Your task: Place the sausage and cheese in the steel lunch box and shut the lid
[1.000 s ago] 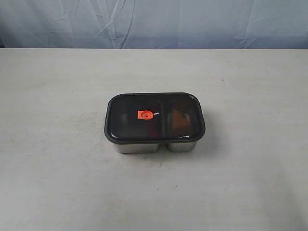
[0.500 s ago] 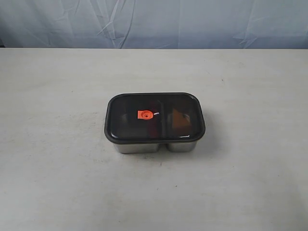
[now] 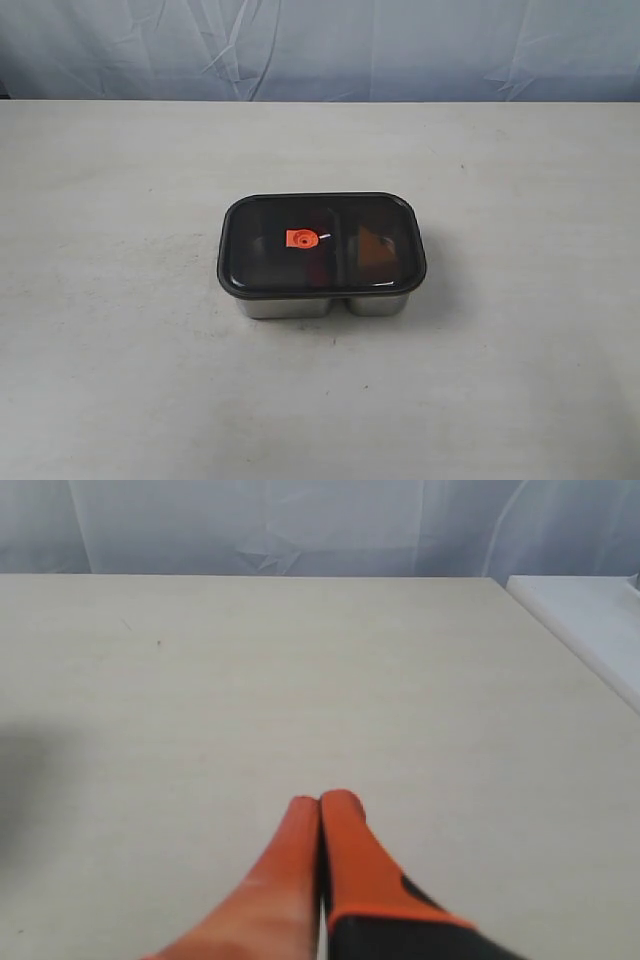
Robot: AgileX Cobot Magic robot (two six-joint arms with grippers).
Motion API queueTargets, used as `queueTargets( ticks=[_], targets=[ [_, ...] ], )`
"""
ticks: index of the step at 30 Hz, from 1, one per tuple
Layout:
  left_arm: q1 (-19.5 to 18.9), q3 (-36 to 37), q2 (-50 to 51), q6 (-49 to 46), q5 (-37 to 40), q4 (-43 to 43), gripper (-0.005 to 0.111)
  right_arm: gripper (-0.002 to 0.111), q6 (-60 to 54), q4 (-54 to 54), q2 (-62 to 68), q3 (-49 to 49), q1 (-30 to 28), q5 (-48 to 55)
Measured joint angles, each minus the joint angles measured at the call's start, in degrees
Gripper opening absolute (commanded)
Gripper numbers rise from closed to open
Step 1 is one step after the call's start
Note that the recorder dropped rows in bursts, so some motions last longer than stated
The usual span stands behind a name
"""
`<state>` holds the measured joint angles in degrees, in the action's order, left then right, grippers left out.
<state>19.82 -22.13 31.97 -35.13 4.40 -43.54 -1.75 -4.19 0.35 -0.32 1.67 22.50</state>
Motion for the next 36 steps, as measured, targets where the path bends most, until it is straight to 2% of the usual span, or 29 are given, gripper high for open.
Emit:
queueTargets(
  ticks=[32, 36],
  targets=[
    [0.0, 0.0, 0.0, 0.0, -0.1, 0.0, 0.0, -0.001, 0.22, 1.38, 0.0, 0.09, 0.0, -0.83],
    [0.0, 0.0, 0.0, -1.83, -0.23, 4.62, 0.0, -0.001, 0.22, 1.38, 0.0, 0.09, 0.0, -0.83]
  ],
)
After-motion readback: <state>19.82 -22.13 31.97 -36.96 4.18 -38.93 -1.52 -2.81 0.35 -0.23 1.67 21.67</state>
